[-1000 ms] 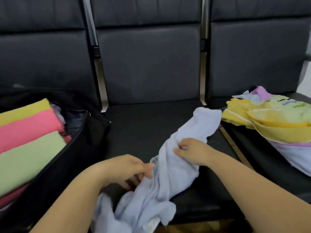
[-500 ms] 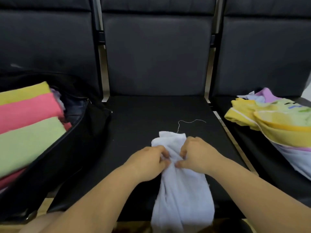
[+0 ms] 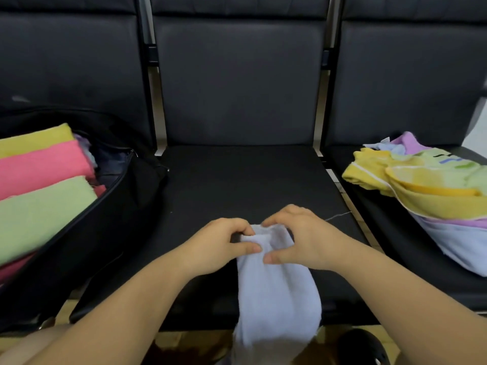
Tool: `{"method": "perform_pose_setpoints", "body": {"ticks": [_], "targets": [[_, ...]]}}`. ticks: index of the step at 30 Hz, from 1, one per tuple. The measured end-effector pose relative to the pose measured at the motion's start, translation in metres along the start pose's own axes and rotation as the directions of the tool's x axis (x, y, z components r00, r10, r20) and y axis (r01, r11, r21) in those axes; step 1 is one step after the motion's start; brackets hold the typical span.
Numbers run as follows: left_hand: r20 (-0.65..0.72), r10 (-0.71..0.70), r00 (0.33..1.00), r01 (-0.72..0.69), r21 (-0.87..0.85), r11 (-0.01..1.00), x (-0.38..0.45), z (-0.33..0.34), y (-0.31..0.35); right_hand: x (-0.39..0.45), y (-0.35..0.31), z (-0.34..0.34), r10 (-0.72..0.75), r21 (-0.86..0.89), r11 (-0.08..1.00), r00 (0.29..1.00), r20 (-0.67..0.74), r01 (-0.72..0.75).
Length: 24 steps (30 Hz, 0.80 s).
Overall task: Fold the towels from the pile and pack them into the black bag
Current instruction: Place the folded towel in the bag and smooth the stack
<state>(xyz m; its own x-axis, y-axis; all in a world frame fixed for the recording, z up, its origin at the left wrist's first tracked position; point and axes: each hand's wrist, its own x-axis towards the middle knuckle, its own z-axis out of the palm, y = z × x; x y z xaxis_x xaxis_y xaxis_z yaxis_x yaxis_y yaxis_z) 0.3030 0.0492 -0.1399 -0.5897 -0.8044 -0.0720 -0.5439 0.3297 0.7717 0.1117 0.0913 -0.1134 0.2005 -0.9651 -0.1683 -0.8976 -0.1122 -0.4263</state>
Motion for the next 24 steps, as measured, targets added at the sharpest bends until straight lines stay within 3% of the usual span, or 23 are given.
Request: {"method": "perform_pose_setpoints", "body": {"ticks": [2, 8, 13, 17, 20, 24], "targets": [[0.009, 0.021, 1.000, -0.020, -0.080, 0.997, -0.009, -0.004, 0.007, -0.004, -0.003, 0.002, -0.058, 0.083, 0.995, 0.998, 0.013, 0.057], [-0.097, -0.022, 0.995, 0.013, -0.089, 0.996, -0.035, -0.026, 0.018, -0.028, -0.005, -0.016, -0.071, 0.284, 0.958, 0.995, 0.063, 0.051], [-0.074, -0.037, 0.997, 0.025, -0.147, 0.989, -0.066, -0.045, 0.020, -0.050, 0.005, -0.033, -0.067, 0.200, 0.976, 0.995, -0.073, 0.080], [-0.126, -0.012, 0.992, -0.007, -0.145, 0.989, -0.084, -0.053, 0.018, -0.062, 0.019, -0.036, 0.008, 0.101, 0.995, 0.999, 0.031, -0.011], [-0.131, -0.009, 0.991, -0.010, -0.144, 0.990, -0.094, -0.053, 0.019, -0.072, 0.021, -0.035, 0.003, 0.203, 0.979, 0.991, 0.131, -0.030], [-0.128, -0.009, 0.992, -0.009, -0.135, 0.991, -0.104, -0.052, 0.018, -0.084, 0.015, -0.036, -0.022, 0.320, 0.947, 0.990, 0.138, -0.024]]}}
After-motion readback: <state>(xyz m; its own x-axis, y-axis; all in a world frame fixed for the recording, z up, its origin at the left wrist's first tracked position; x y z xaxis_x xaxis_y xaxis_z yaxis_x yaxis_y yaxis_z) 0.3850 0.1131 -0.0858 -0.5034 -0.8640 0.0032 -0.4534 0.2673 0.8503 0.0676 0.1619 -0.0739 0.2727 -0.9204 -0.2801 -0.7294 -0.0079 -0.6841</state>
